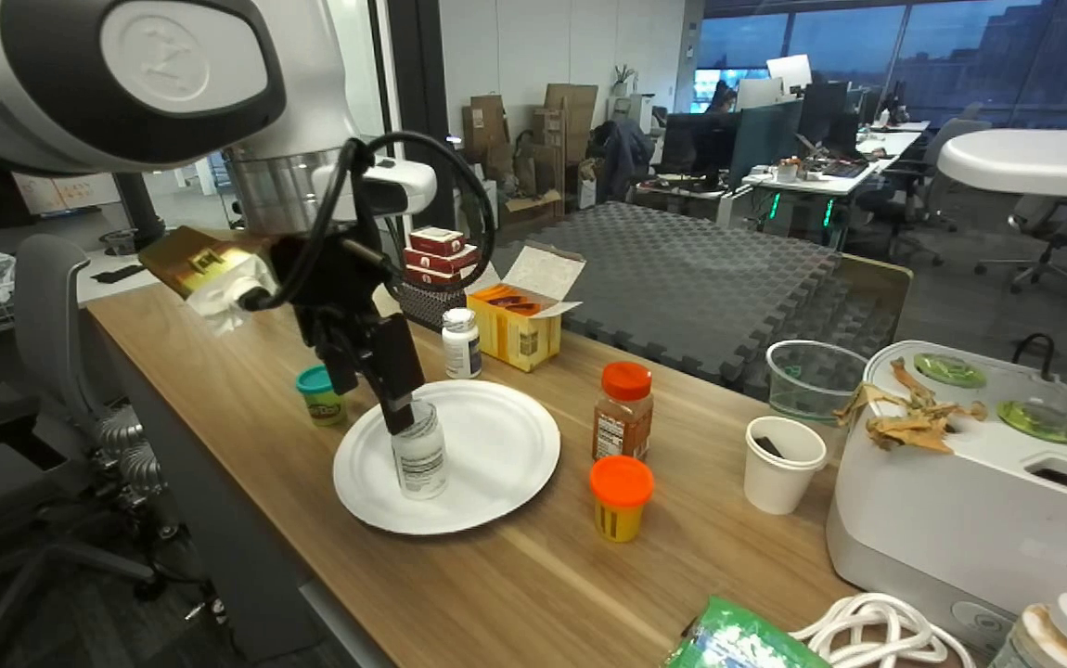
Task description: Move the bottle on the white plate away from you then put all the bottles and the orange plushie on the white plate
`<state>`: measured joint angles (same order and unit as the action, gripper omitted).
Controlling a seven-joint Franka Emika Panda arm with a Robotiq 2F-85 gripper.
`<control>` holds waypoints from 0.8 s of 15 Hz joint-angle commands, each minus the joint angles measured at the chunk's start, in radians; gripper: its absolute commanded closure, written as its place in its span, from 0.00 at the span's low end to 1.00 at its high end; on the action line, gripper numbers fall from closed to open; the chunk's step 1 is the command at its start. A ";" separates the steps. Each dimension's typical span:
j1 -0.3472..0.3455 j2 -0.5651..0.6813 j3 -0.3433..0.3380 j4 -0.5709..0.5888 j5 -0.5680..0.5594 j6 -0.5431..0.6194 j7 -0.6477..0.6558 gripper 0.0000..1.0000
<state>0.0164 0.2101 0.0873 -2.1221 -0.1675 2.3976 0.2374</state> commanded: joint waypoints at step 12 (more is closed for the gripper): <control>0.013 0.062 -0.039 0.056 0.076 0.039 -0.089 0.00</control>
<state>0.0169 0.2635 0.0591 -2.0734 -0.1274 2.4266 0.1881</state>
